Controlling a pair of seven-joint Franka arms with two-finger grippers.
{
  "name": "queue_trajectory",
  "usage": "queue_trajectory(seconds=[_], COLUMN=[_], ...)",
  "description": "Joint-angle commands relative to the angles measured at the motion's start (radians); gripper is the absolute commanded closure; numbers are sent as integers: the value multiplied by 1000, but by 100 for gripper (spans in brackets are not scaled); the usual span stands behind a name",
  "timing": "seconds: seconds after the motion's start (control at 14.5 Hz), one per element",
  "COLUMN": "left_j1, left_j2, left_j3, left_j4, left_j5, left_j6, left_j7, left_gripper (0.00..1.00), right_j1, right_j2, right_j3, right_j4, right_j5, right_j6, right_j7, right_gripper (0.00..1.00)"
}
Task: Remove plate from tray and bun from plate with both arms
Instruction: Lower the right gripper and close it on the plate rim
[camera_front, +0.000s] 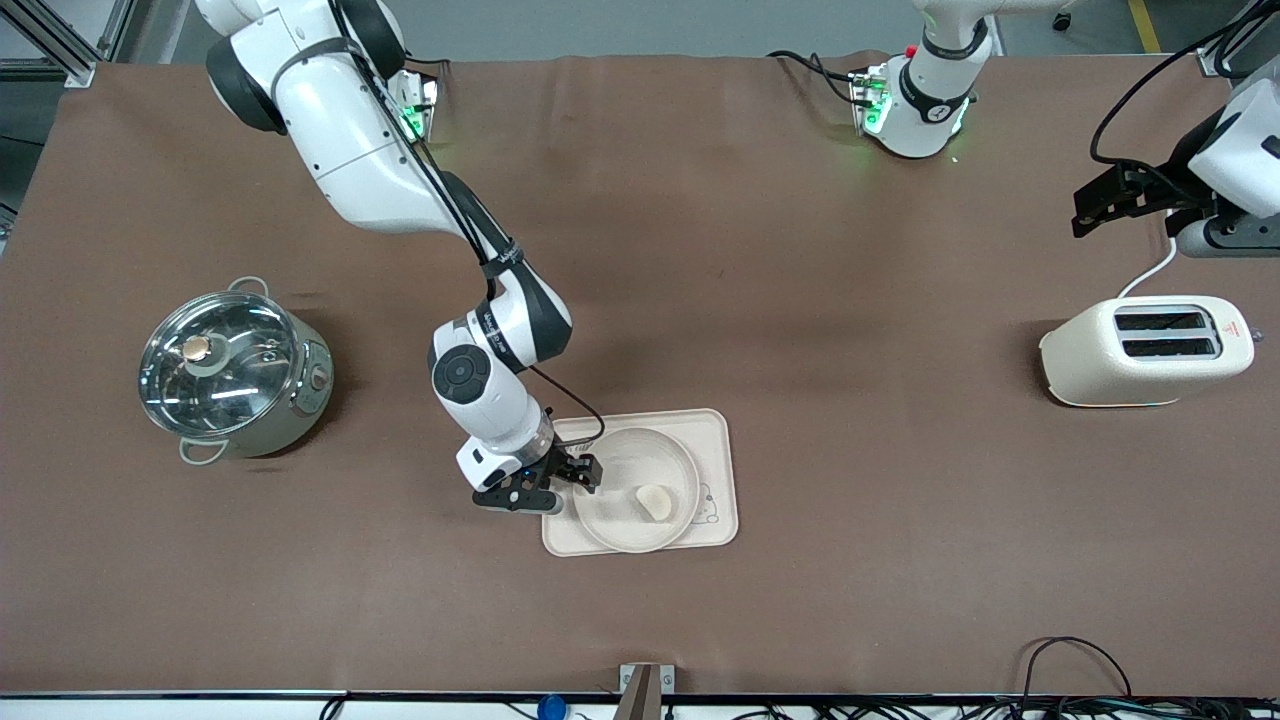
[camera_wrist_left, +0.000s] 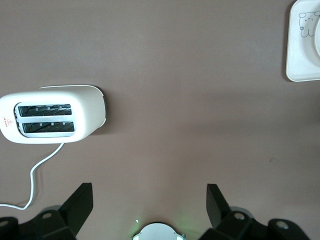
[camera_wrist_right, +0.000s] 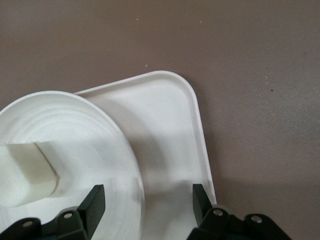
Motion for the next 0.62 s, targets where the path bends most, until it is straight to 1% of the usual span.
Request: queue_trajectory(seconds=[0.0,0.14,0.28,0.34,0.48,0.55], left_j1=[2,2,2,2,2,2], left_j2=[-14,-14,-14,-12,-12,-12], left_j3=[-1,-1,-1,-1,-1,-1], left_j4=[-9,-9,-9,-9,-9,-9], left_j5=[-4,-6,-6,-6,-7,-7], left_j6=[8,8,9,9,8,8], left_j7=[4,4,4,4,4,4], left_gripper=[0,0,0,0,0,0], right_j1=[9,9,11,12,12,12], right_j2=[22,27,33,36,39,39], right_j3=[-7,-7,-7,-7,-7,-7], right_j4=[34,37,37,37,37,37], right_j5=[-3,-3,-3,-3,-3,-5], right_j6=[5,5,25,37,37,37], right_j7=[21,22,26,26,26,26], right_gripper=[21,22,25,29,32,36])
